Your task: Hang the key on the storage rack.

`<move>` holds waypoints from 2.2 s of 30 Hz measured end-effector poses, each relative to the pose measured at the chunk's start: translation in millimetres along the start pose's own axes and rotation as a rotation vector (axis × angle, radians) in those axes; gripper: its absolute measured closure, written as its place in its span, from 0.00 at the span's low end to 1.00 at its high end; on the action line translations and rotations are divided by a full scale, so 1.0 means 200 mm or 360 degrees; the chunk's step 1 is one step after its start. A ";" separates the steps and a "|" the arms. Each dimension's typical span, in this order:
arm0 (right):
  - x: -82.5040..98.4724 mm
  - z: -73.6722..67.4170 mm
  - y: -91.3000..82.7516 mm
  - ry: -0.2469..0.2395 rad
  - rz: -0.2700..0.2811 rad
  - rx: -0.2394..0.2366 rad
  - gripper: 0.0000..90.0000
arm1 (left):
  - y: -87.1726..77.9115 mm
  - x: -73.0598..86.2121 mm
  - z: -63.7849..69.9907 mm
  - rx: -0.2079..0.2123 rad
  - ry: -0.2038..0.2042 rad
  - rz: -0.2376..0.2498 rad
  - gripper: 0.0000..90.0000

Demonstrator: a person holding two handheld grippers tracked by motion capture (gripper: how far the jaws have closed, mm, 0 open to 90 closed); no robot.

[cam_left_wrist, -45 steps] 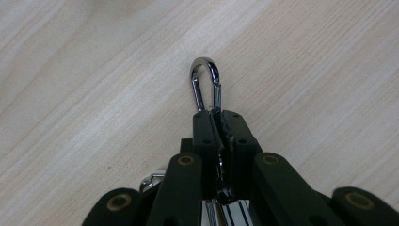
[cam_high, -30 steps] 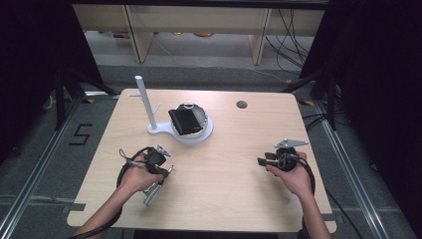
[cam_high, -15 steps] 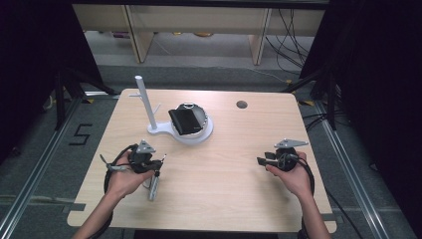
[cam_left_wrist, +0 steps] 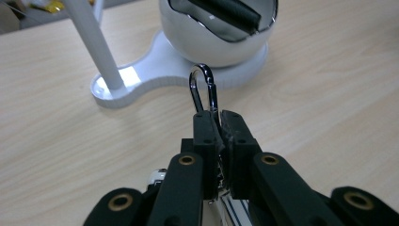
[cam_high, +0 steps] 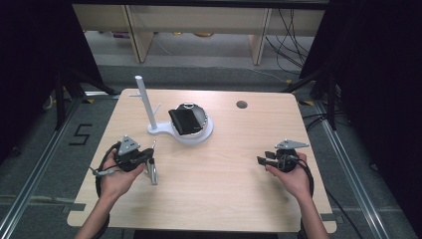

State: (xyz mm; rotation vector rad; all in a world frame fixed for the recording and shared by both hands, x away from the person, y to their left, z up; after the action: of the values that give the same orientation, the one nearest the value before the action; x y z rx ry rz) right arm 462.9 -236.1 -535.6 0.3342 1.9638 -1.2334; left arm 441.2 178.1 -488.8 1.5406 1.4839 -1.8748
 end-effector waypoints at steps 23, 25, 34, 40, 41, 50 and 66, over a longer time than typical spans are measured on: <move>0.00 0.01 0.00 -0.0057 0.0007 -0.0009 0.61 | -0.04 -0.17 -0.16 -0.0272 -0.0022 0.0319 0.95; 0.00 0.02 0.00 -0.0061 0.0009 0.0001 0.61 | -0.04 -0.18 -0.17 -0.0286 -0.0026 0.0330 0.95; 0.00 0.02 0.00 -0.0068 0.0014 0.0001 0.60 | -0.04 -0.22 -0.24 -0.0344 -0.0043 0.0359 0.95; 0.00 0.01 0.01 -0.0063 0.0004 -0.0016 0.60 | -0.04 -0.24 -0.27 -0.0376 -0.0053 0.0381 0.95; 0.00 0.01 0.01 -0.0065 0.0016 0.0001 0.60 | -0.05 -0.24 -0.28 -0.0380 -0.0054 0.0384 0.95; 0.00 0.01 0.01 -0.0060 0.0023 -0.0001 0.60 | -0.06 -0.26 -0.31 -0.0411 -0.0065 0.0400 0.95; 0.00 0.01 0.01 -0.0061 0.0029 0.0002 0.60 | -0.07 -0.34 -0.39 -0.0483 -0.0077 0.0449 0.95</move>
State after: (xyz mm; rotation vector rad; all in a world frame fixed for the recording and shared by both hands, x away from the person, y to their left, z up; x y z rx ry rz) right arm 464.8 -237.4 -536.8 0.3260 1.9234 -1.2210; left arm 498.7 224.3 -415.9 1.4607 1.3717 -1.4450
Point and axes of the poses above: each handheld gripper's, and its own axes: y roughly forward along the jaws, x roughly out of its underside, z roughly to its right, the point moved 8 cm from there along y, roughly forward along the jaws, and after that the axes turned 8 degrees about y, right-handed, at the moved point
